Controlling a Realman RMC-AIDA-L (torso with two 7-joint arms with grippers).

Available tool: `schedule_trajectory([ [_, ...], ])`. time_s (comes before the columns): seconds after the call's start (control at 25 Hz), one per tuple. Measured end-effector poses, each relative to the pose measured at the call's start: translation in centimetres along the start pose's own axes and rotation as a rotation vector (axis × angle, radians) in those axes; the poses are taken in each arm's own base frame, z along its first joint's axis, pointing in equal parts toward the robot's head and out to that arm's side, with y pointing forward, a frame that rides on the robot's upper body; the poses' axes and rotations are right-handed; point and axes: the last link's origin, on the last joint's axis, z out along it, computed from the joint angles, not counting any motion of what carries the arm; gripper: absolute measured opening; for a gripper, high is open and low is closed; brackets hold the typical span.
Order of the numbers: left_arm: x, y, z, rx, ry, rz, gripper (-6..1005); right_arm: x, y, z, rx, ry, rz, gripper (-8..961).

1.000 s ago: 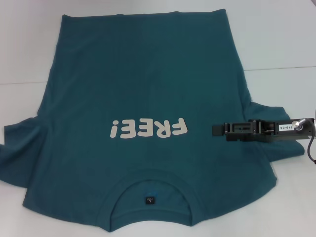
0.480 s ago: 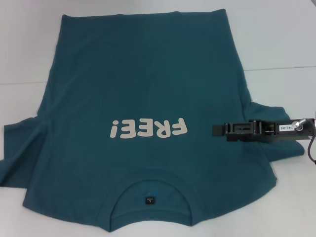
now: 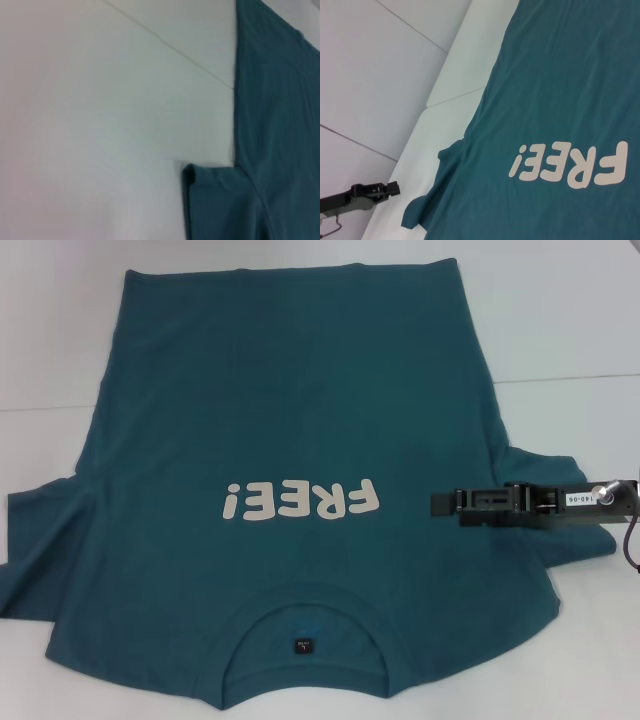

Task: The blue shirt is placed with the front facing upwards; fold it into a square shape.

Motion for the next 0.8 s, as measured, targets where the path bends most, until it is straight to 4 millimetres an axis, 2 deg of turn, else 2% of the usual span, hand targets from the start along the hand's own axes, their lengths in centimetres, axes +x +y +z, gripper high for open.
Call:
schedule_trajectory([
  [0.24,-1.2,-0.4,-1.0,-0.070,-0.009,-0.082,208,-0.1,0.1,0.0,-0.001,0.000,0.000,911],
  [0.48,-3.1,-1.3,-1.3,-0.083,-0.042,-0.160,406,-0.2,0.0,0.0,0.003,-0.003,0.000,911],
  [0.68,-3.8,-1.8,-1.3,-0.076,-0.046,-0.178,643,-0.2,0.0,0.0,0.004,-0.003,0.000,911],
  [0.8,-3.9,-1.6,-1.1,-0.078,-0.054,-0.170,696,-0.2,0.0,0.0,0.005,-0.004,0.000,911],
])
